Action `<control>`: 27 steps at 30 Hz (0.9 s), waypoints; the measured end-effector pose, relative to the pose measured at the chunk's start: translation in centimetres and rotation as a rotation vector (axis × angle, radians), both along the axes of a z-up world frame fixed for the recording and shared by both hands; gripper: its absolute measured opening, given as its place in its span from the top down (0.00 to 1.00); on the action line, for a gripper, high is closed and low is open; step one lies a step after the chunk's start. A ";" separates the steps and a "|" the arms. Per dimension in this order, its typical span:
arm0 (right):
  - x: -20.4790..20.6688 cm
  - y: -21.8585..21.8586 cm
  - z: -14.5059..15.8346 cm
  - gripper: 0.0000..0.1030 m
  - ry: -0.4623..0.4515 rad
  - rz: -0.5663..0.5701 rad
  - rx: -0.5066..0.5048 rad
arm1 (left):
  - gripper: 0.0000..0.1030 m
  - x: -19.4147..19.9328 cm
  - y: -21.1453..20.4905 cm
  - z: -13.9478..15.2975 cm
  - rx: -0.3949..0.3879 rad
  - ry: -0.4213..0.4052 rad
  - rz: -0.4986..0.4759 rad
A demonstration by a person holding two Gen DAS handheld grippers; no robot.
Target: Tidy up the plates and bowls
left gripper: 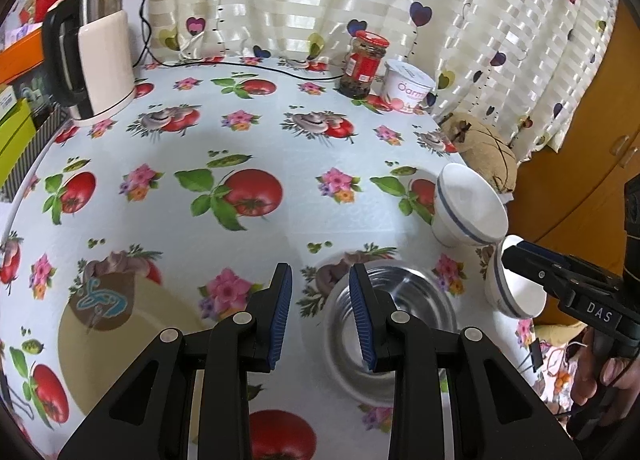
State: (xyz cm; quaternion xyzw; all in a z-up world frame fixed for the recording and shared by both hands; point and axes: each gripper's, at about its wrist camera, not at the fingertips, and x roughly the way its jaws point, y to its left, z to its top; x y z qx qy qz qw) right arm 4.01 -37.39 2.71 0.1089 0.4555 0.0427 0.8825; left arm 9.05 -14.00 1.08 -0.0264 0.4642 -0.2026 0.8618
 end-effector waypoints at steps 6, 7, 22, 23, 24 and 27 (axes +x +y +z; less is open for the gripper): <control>0.1 -1.2 0.1 0.60 -0.006 -0.020 0.005 | 0.70 0.4 -1.7 0.1 -0.005 0.007 -0.029; 0.1 -1.4 0.1 0.60 -0.008 -0.025 0.006 | 0.70 0.5 -1.9 0.2 -0.006 0.006 -0.031; 0.9 -5.3 0.6 0.60 -0.028 -0.107 -0.007 | 0.70 2.2 -6.3 0.5 -0.039 0.023 -0.095; 0.9 -5.5 0.5 0.60 -0.027 -0.112 -0.008 | 0.70 2.3 -6.7 0.5 -0.039 0.022 -0.100; 1.0 -5.9 0.5 0.60 -0.027 -0.120 -0.009 | 0.70 2.4 -7.0 0.5 -0.040 0.021 -0.105; 1.3 -6.8 0.3 0.60 -0.027 -0.138 -0.006 | 0.70 2.7 -7.9 0.5 -0.049 0.024 -0.120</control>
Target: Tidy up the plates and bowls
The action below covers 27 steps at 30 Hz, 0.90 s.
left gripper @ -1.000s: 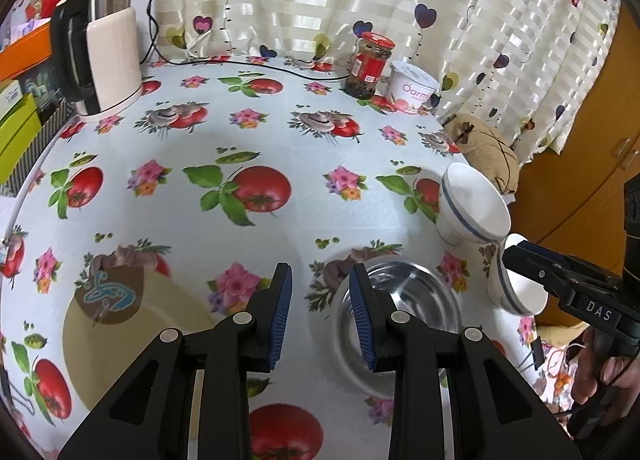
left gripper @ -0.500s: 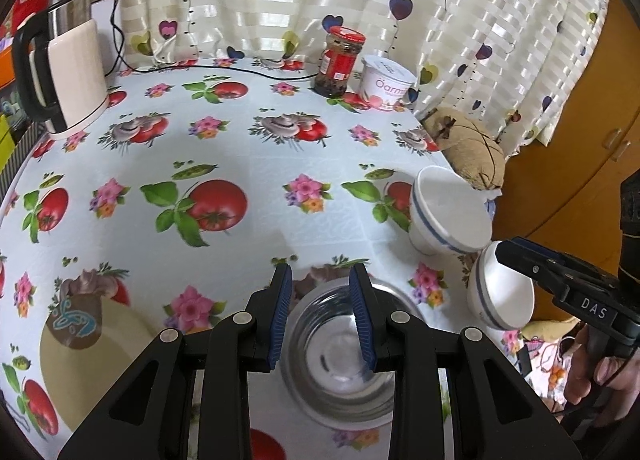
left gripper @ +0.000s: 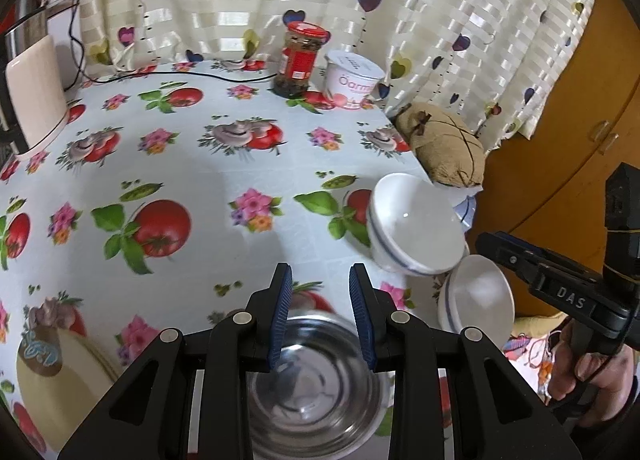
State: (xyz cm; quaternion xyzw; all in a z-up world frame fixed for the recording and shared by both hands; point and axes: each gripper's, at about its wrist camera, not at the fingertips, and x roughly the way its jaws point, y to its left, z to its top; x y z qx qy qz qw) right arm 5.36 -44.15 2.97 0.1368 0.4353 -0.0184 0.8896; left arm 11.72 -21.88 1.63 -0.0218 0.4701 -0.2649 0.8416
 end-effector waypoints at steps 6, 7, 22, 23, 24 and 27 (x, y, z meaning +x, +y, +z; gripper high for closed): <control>0.6 -1.6 -0.7 0.61 0.007 -0.031 0.005 | 0.70 0.8 -1.9 -0.3 -0.013 0.013 -0.026; 0.7 -1.8 -0.8 0.63 0.009 -0.035 0.006 | 0.70 0.9 -2.2 -0.3 -0.014 0.015 -0.029; 3.2 -4.0 -3.0 0.74 0.051 -0.058 0.025 | 0.70 3.1 -5.8 -2.0 -0.028 0.065 -0.068; 3.4 -4.1 -3.1 0.74 0.054 -0.057 0.026 | 0.70 3.3 -5.9 -2.1 -0.027 0.070 -0.070; 3.5 -4.2 -3.3 0.74 0.057 -0.055 0.027 | 0.70 3.3 -6.0 -2.3 -0.027 0.076 -0.071; 3.9 -4.2 -3.8 0.77 0.065 -0.050 0.030 | 0.70 3.5 -6.5 -2.7 -0.031 0.090 -0.082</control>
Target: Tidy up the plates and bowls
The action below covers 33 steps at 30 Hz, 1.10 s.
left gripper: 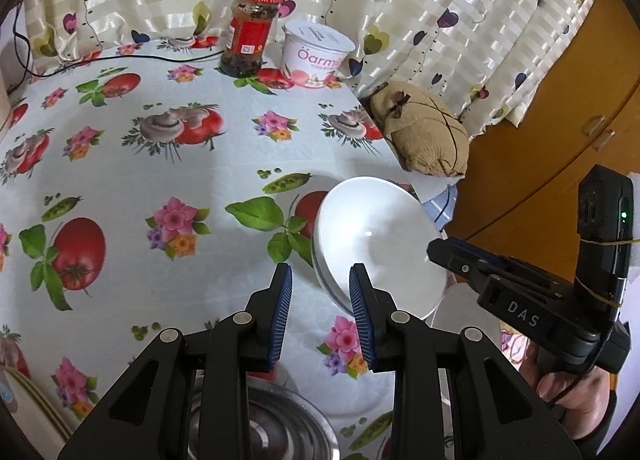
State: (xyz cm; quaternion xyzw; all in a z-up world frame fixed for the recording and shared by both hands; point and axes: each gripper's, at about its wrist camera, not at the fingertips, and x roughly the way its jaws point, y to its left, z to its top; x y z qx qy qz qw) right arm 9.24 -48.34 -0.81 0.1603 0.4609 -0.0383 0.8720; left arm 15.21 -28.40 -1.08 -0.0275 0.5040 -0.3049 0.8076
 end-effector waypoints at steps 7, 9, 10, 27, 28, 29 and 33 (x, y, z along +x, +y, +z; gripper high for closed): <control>0.6 0.2 -0.9 0.81 0.018 0.013 0.006 | 0.70 0.2 -0.8 -0.5 0.002 0.005 -0.019; 0.7 0.2 -1.0 0.81 0.019 0.015 0.007 | 0.70 0.3 -1.1 -0.6 0.002 0.006 -0.024; 0.7 0.2 -1.0 0.81 0.020 0.016 0.007 | 0.70 0.3 -1.1 -0.6 0.003 0.006 -0.025; 1.2 0.7 -1.2 0.86 0.028 0.032 -0.002 | 0.77 0.2 -1.8 -1.2 0.026 0.005 -0.044; 1.2 0.7 -1.2 0.86 0.028 0.031 -0.002 | 0.77 0.2 -1.8 -1.2 0.027 0.004 -0.043; 1.2 0.7 -1.2 0.86 0.029 0.033 -0.002 | 0.77 0.2 -1.8 -1.2 0.026 0.004 -0.044; 1.2 0.7 -1.2 0.86 0.028 0.033 -0.002 | 0.78 0.3 -1.8 -1.1 0.032 0.002 -0.042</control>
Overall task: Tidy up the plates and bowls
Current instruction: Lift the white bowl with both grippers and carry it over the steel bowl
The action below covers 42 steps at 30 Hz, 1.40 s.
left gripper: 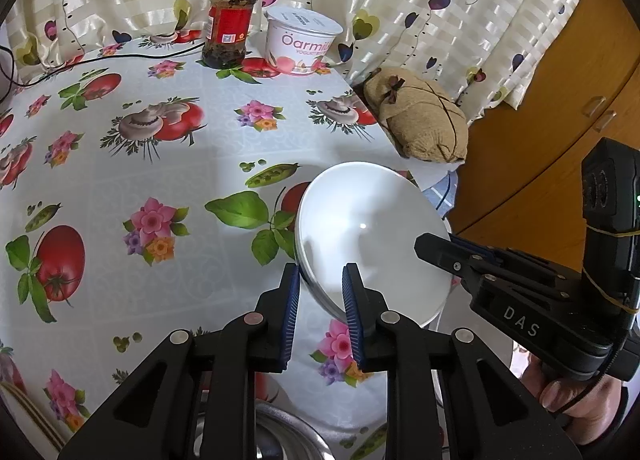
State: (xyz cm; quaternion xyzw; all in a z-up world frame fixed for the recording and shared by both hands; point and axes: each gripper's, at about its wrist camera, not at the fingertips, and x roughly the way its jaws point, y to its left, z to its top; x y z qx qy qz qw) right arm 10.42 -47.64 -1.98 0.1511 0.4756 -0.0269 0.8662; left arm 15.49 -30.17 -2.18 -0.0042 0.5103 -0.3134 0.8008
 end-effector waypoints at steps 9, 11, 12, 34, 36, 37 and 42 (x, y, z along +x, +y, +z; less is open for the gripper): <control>0.0 0.1 0.1 0.86 -0.002 0.001 -0.001 | 0.78 -0.1 0.3 0.4 0.005 -0.017 0.014; 0.0 0.2 0.2 0.86 -0.004 0.003 -0.002 | 0.78 0.0 0.4 0.5 0.005 -0.021 0.018; 0.0 0.4 0.3 0.86 -0.006 0.004 -0.004 | 0.78 -0.1 0.4 0.6 0.005 -0.023 0.019; -0.4 2.8 3.3 0.86 -0.053 0.038 -0.030 | 0.78 -1.4 3.0 3.2 -0.008 -0.076 0.055; -0.5 3.1 3.6 0.86 -0.056 0.041 -0.032 | 0.78 -1.6 3.4 3.5 -0.009 -0.082 0.057; -0.6 3.3 3.7 0.86 -0.058 0.043 -0.033 | 0.78 -1.7 3.6 3.6 -0.009 -0.085 0.058; -1.1 4.2 4.3 0.86 -0.066 0.053 -0.038 | 0.78 -2.2 4.4 4.1 -0.010 -0.094 0.068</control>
